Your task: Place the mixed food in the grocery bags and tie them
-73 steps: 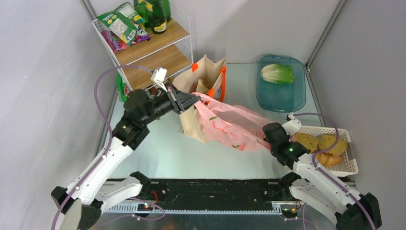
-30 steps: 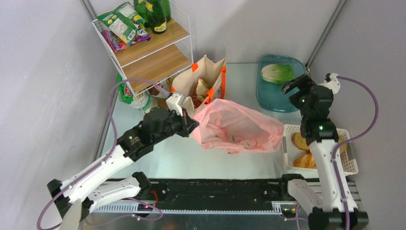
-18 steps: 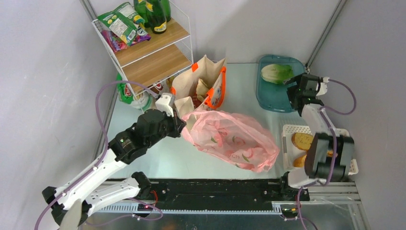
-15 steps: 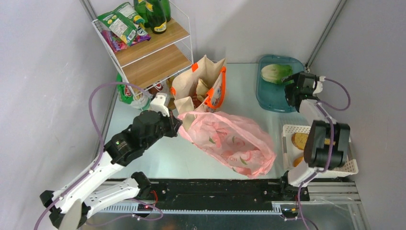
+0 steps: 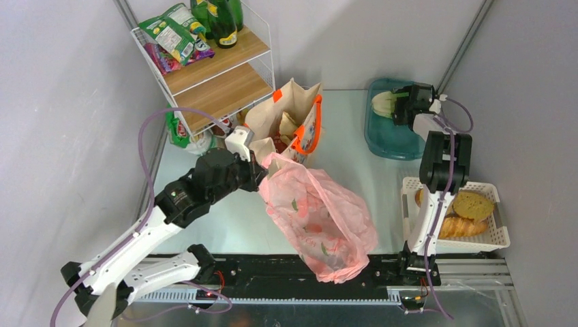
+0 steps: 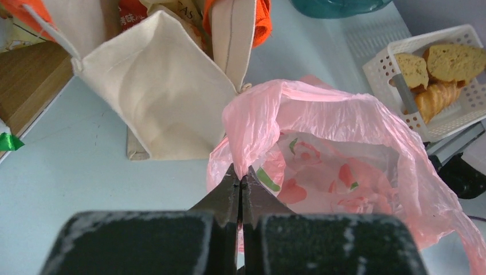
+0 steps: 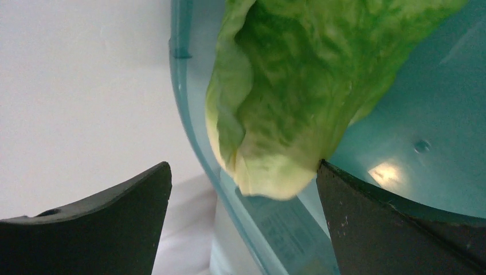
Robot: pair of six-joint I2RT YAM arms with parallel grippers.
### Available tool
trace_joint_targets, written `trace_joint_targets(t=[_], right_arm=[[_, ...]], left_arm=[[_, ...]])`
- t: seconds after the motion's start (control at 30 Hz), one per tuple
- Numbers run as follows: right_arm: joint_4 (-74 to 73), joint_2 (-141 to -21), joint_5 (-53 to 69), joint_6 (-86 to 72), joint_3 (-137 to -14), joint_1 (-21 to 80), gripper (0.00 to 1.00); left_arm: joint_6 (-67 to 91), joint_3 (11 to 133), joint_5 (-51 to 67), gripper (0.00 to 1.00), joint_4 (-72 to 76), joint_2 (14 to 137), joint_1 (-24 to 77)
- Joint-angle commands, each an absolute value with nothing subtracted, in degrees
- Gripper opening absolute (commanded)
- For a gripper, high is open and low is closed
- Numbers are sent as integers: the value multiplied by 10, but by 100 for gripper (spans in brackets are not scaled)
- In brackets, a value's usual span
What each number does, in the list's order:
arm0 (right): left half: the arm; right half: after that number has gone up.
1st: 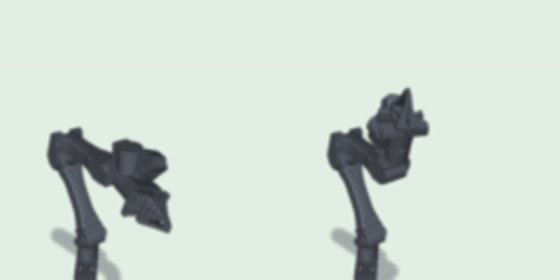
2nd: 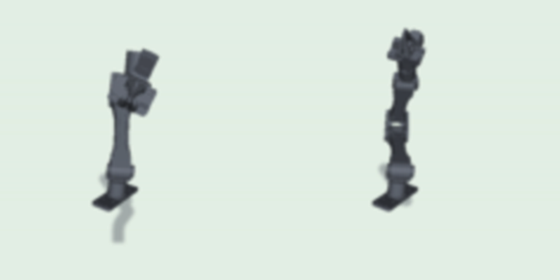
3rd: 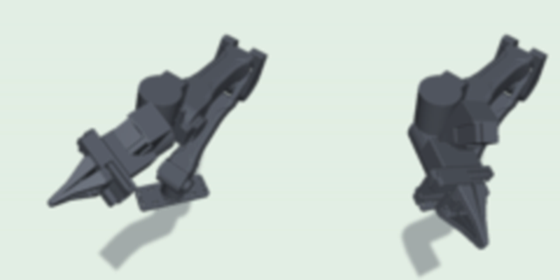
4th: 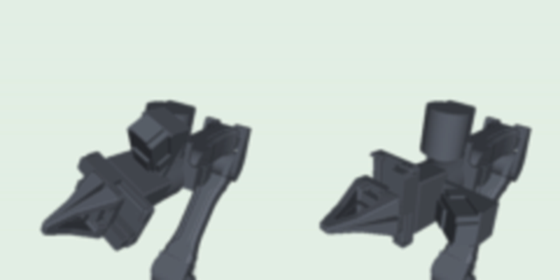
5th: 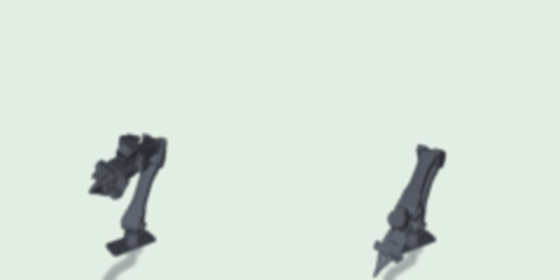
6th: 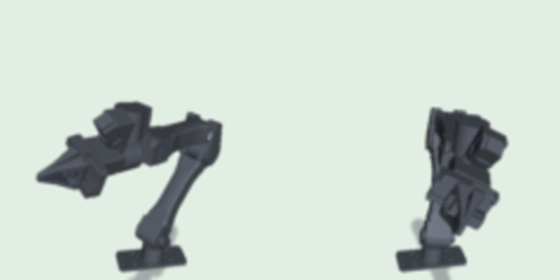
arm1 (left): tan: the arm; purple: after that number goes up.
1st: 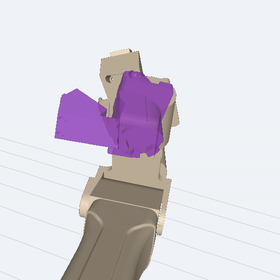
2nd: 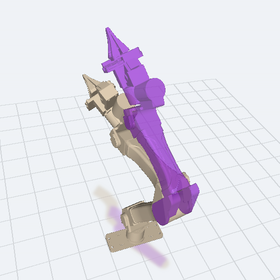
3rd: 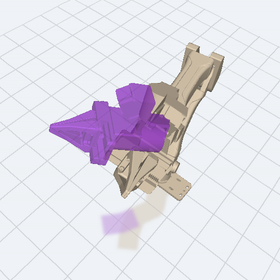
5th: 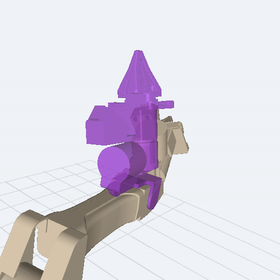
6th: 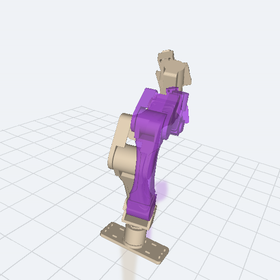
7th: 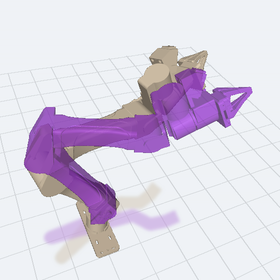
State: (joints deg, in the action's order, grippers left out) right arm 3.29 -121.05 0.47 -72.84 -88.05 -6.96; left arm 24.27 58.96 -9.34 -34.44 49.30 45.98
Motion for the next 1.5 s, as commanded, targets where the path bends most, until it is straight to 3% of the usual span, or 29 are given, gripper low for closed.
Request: trace_joint_targets(t=[0.0,0.2,0.23,0.27,0.3,0.33,0.47,0.6,0.8,1.13,1.23,1.47], right_arm=[[-40,-1291,-30,-796,-991,-66,99],[-135,-1387,-66,-829,-1122,-67,97],[-146,-1401,-70,-832,-1143,-67,89],[-160,-1404,-73,-834,-1148,-67,58],[-165,-1404,-75,-844,-1146,-68,44],[-163,-1400,-75,-848,-1139,-68,21],[-94,-1331,-86,-817,-1058,-67,1],[21,-1191,-84,-771,-925,-70,0],[128,-1042,-2,-633,-833,-84,0],[202,-797,208,-368,-694,-17,0],[287,-674,319,-330,-592,22,0],[178,-479,357,-172,-515,151,0]], left_arm=[[208,626,-66,0,-313,510,461],[191,654,-50,0,-303,543,461],[190,657,-48,0,-302,545,462],[188,661,-47,0,-300,548,462],[187,663,-46,0,-299,549,462],[185,666,-46,0,-298,549,462],[187,667,-44,0,-295,543,462],[196,675,-37,0,-296,543,462],[192,692,-29,0,-296,563,467],[200,772,-8,0,-300,644,467],[202,805,-26,0,-300,678,467],[219,833,-7,0,-300,713,456]])
